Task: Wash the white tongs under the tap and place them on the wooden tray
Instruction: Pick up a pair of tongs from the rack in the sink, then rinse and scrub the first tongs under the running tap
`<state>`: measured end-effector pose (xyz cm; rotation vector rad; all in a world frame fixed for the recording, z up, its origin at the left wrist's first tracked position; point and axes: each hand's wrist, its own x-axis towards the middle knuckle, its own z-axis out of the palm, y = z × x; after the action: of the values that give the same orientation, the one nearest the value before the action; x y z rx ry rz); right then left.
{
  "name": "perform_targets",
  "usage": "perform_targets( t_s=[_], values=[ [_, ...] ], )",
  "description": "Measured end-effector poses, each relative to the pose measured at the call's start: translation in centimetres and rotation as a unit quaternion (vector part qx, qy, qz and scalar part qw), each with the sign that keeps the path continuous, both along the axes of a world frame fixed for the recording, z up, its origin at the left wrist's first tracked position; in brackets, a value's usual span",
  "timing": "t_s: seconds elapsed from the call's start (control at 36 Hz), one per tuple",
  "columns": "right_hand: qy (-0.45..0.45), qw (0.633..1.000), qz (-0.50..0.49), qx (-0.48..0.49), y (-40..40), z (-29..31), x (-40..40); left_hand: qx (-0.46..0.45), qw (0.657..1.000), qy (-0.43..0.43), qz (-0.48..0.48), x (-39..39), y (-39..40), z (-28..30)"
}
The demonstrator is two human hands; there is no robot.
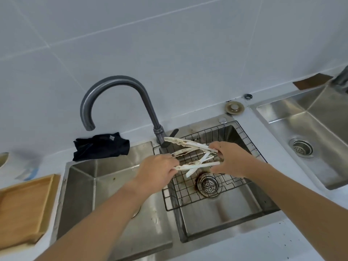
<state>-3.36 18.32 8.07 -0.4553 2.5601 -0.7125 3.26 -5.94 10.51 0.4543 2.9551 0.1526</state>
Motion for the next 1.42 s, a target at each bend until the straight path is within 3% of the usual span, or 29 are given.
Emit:
perform_targets(
  t_s=[0.39,0.61,0.89,1.03,1.19,1.42],
  values=[
    [0.093,0.993,0.058,0.039,-7.3,2.3,2.9,0.084,0.989,0.052,0.110,4.3,-6.7,2.2],
    [0.084,0.994,0.047,0.044,-11.9,3.2,4.6,0.203,0.951,0.085,0.218,7.4,-11.7,1.7],
    [-0.035,0.999,0.013,-0.014,-17.5,2.7,8.3,0.405,0.840,0.023,0.361,11.3,-14.5,-2.8],
    [-0.132,0.983,-0.062,-0.108,-19.8,2.8,9.8,0.517,0.731,-0.014,0.445,11.9,-14.9,-2.6],
    [-0.238,0.935,-0.145,-0.220,-22.0,3.3,11.4,0.634,0.583,-0.073,0.503,11.8,-14.7,-2.4],
    [-0.258,0.913,-0.161,-0.271,-24.5,3.6,13.1,0.734,0.493,-0.086,0.459,11.7,-14.7,-1.4]
  ],
)
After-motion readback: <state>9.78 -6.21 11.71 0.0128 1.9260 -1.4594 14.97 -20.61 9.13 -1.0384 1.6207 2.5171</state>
